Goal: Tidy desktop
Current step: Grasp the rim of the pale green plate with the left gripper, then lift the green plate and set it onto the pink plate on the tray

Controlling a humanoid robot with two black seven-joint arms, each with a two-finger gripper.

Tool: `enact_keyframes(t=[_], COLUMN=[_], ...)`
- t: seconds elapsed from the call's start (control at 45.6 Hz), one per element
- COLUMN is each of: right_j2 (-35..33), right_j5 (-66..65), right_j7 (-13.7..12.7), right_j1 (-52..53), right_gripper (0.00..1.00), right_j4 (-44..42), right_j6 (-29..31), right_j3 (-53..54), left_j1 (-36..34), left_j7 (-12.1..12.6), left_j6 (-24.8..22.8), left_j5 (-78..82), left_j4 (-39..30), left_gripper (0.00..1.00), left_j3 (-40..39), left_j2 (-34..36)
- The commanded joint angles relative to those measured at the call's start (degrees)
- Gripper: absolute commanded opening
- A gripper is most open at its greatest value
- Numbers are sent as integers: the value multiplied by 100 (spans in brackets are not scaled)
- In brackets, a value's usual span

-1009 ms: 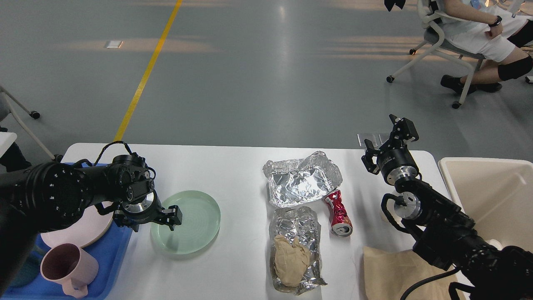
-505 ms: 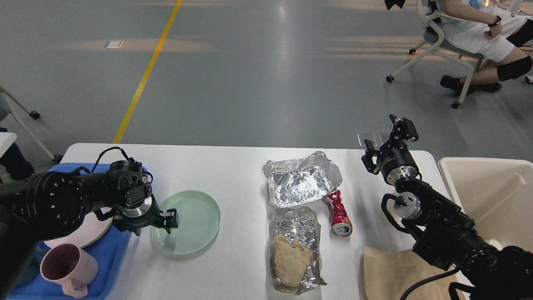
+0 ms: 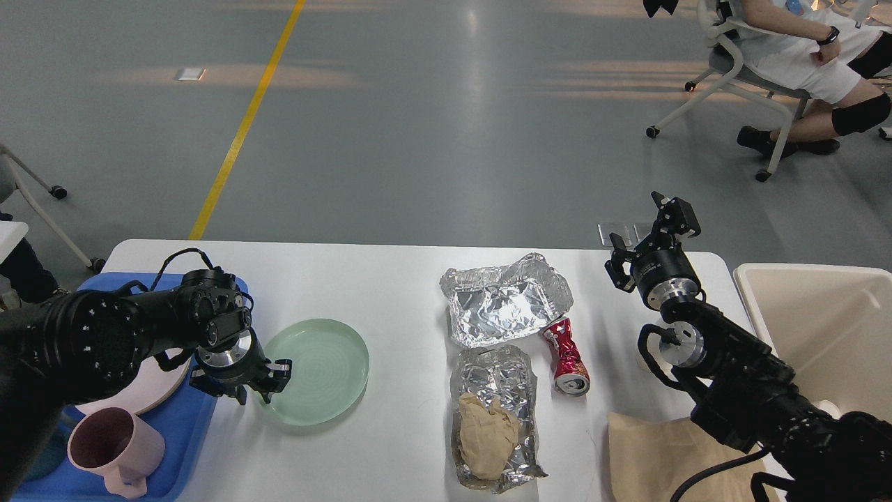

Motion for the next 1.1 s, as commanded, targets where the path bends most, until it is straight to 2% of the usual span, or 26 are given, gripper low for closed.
enact_keyframes(t=[0.0,0.088,0.11,0.505,0.724,1.075], right_j2=[0,0,0,0,0,0], right_j5=[0,-1,-1,-1,-1,-1], right_j7=[0,0,9,0,0,0], right_j1=[0,0,0,9,0,0], right_gripper=[100,100,100,100,100,100], right_j4=[0,0,0,0,0,0], right_j6=[0,0,0,0,0,0], right_j3=[0,0,0,0,0,0], left_j1=[0,9,9,-123,-597,-1318], left_j7=[-8,-8,-8,-8,-8,-7], left_j6=[-137,-234,-269,-357,-682,-884], left_j5=[0,0,0,0,0,0], left_j4=[33,33,33,41,32,33], left_gripper=[13,0,0,0,0,0], left_j3=[-28,-28,-28,-63,-265,-450], left_j2=[6,6,6,41,480,832])
